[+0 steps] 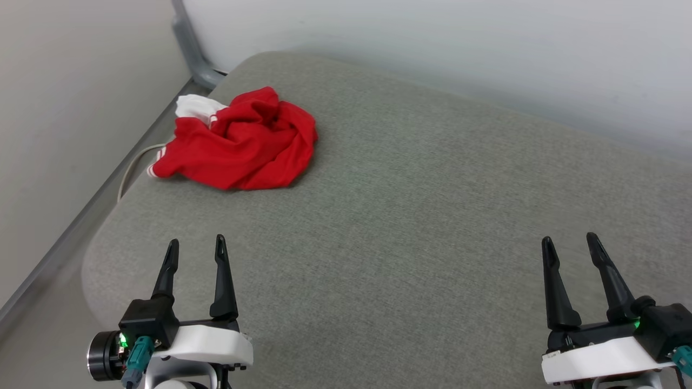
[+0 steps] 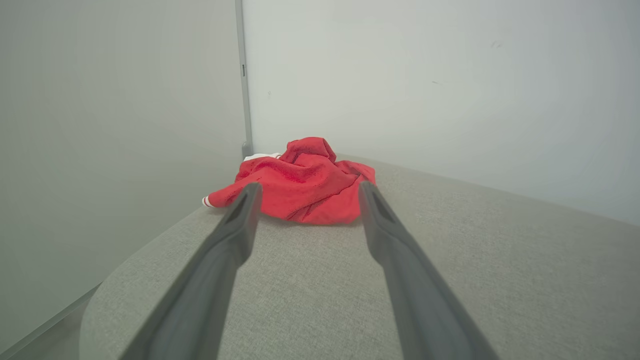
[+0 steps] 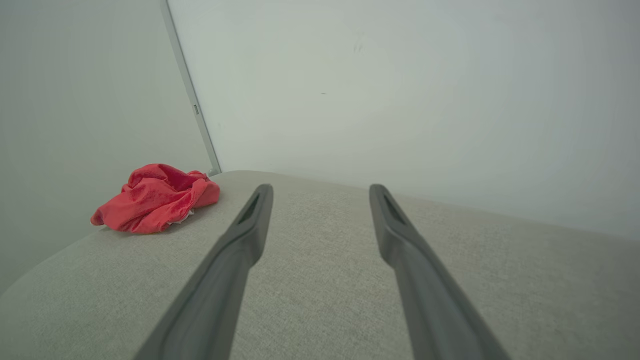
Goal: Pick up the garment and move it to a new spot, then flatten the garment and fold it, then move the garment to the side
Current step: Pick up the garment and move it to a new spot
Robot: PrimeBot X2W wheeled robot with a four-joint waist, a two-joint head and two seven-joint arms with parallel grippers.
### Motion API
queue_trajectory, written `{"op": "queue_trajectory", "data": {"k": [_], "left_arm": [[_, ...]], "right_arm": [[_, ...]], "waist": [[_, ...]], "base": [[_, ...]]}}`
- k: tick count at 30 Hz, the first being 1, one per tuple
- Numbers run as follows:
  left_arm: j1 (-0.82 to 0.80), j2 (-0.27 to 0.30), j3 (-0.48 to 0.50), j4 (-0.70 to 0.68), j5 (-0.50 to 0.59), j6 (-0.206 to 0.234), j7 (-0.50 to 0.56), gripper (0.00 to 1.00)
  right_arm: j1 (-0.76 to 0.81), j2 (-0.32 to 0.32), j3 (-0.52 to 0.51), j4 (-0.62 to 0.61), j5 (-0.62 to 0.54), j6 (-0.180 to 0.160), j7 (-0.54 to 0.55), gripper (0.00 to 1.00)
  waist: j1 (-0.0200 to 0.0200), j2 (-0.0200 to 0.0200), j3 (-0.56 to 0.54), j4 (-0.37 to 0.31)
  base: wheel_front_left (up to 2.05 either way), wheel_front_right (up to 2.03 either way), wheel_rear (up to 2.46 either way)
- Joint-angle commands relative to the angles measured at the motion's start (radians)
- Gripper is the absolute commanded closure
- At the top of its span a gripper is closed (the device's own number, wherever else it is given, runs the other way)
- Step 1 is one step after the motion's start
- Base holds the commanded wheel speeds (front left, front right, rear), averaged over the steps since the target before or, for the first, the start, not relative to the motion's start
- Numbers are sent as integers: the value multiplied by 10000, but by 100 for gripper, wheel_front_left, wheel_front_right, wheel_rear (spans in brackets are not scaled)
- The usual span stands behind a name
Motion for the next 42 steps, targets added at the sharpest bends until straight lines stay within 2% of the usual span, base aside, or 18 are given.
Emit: {"op": "queue_trajectory", "data": {"k": [1,9,18,22,26,31,36,42], "left_arm": [[-26,-19,30,-3,-23,28,-32,0],[96,-19,60,-6,-65,76,-30,0],[22,-18,270,5,-467,32,-31,0],[-497,-18,652,102,-431,-289,-31,0],[-1387,30,1354,244,-299,-843,-30,0],[-2860,354,2224,547,-325,-1511,-30,0],[-4430,821,2766,955,-430,-1890,-30,0],[-6111,1533,3149,1765,-648,-2091,-30,0]], "right_arm": [[-64,20,16,-21,-12,-7,-21,0],[-18,20,78,2,-73,-7,-21,0],[-84,20,195,-2,-144,-7,-21,0],[-194,20,256,-59,-281,-7,-21,0],[-309,19,299,-215,-558,-7,-21,0],[-553,19,274,-569,-904,-7,-21,0],[-852,16,254,-1038,-1312,-7,-21,0],[-1276,13,195,-1578,-1823,-7,-21,0]], "waist": [[-1,0,-1,224],[-1,0,-13,708],[-1,0,30,725],[-1,0,167,531],[-1,0,474,184],[-1,0,1143,-353],[-1,0,2030,-848],[-1,0,3032,-1295]], "base": [[0,0,0],[0,0,0],[0,0,0],[0,0,0],[0,0,0],[0,0,0],[0,0,0],[0,0,0]]}}
